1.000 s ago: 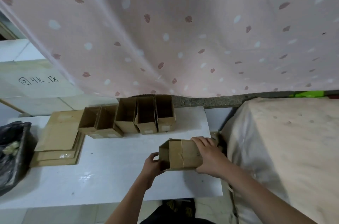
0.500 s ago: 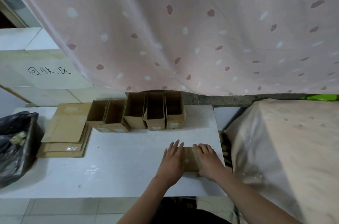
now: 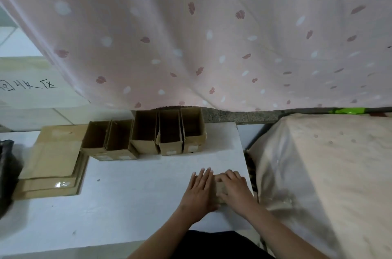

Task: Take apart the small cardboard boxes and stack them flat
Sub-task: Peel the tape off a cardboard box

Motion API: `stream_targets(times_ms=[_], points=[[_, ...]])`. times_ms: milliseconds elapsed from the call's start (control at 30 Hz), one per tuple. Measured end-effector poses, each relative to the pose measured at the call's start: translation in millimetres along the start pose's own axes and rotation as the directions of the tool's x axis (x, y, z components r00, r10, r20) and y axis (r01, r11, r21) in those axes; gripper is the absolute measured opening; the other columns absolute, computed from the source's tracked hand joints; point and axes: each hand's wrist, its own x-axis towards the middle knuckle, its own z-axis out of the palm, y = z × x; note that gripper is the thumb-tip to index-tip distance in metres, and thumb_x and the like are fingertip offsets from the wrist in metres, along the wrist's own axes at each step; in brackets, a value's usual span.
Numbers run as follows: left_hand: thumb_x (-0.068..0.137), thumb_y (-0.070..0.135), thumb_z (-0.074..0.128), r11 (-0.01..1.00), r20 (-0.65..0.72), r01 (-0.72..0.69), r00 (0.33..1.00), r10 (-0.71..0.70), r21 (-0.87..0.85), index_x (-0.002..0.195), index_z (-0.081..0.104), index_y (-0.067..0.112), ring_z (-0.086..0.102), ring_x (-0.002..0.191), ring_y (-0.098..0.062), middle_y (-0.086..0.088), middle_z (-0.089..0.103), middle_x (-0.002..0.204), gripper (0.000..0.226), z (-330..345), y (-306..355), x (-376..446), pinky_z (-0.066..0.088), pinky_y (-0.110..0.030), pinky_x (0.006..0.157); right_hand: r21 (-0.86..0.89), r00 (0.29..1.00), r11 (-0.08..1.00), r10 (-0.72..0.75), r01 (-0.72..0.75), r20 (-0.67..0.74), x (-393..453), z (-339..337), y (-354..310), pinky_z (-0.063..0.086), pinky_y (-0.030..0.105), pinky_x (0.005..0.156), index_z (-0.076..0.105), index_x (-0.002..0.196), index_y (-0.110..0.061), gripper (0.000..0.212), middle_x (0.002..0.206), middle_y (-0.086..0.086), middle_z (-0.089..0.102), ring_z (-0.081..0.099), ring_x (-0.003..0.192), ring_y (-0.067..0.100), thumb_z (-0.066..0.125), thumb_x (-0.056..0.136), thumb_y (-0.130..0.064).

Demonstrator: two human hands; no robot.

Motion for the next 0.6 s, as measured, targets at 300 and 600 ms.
stream_targets(times_ms=[300,600], points=[[0.091,0.069,0.047,0.993,-0.045,-0.075,0.996,0.080,0.089,0.158,-0.005,0.004,-0.012,0.154,-0.024,-0.010,0.001,0.168,0.107,0.9,-8.4,0.0,-0.027,-0.040,0.115,0.140,0.995,0.988,0.077,-0.068,-0.057,6.2,12.8,-0.8,0.032,0.031,0.087,0.060,0.104,-0.026,0.017,0.112,-0.010,0.049,0.045,0.114,0.017,0.067,0.089,-0.031],[0.090,0.071,0.048,0.996,-0.108,-0.042,0.993,0.050,0.077,0.158,-0.001,0.002,-0.002,0.155,-0.025,-0.013,0.011,0.166,0.108,-3.8,-23.1,1.9,-0.022,-0.037,0.118,0.210,0.991,0.978,0.030,-0.002,-0.131,13.2,15.8,-4.1,0.034,0.028,0.098,0.056,0.134,-0.030,0.045,0.121,-0.005,0.045,0.042,0.118,0.016,0.066,0.090,-0.023]])
